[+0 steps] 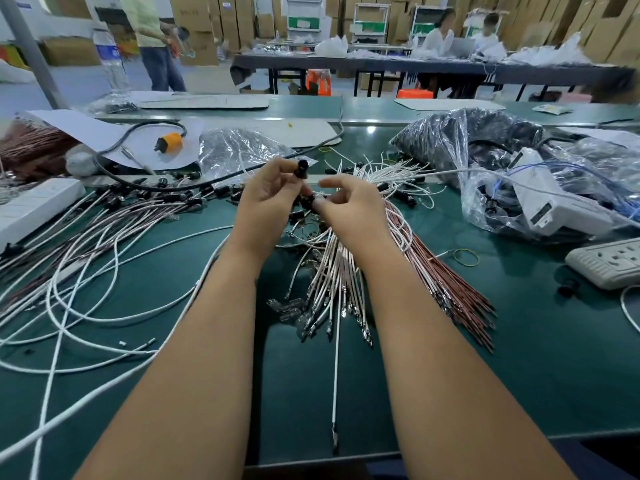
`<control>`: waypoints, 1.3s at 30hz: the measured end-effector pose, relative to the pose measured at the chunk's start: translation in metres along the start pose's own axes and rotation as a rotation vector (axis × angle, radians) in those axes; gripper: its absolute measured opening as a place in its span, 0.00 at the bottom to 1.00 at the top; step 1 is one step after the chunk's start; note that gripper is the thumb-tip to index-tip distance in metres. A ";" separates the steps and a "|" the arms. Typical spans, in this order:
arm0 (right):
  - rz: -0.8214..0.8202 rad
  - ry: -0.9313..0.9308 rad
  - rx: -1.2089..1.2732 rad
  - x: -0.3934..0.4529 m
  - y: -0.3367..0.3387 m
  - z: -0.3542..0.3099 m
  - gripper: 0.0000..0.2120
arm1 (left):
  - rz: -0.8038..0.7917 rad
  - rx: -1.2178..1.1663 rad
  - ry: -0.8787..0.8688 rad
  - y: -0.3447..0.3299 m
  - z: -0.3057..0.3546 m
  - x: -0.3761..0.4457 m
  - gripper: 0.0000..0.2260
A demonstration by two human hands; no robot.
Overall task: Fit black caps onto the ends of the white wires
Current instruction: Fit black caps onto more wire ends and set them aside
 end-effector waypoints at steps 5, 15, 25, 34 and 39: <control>0.067 -0.122 0.393 0.001 0.015 0.012 0.05 | -0.082 0.122 0.066 -0.010 -0.021 -0.002 0.09; 0.038 -0.229 0.723 0.005 0.013 0.028 0.07 | -0.082 0.241 0.081 -0.010 -0.026 -0.004 0.05; 0.023 -0.267 0.701 0.003 0.012 0.027 0.06 | -0.058 0.250 0.075 -0.009 -0.021 -0.005 0.10; 0.093 -0.235 0.543 0.002 0.017 0.029 0.06 | -0.040 0.271 0.058 -0.006 -0.018 -0.006 0.08; 0.120 -0.154 0.443 0.000 0.022 0.020 0.06 | -0.017 0.322 0.049 -0.003 -0.019 -0.006 0.05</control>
Point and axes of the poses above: each hand's wrist, its own x-axis towards the middle knuckle, its own y-axis out of the back of the hand, z = x × y, the point moved 9 cm from there along x, towards the middle knuckle, and after that the axes turned 4 degrees about -y, right-handed, at the moved point
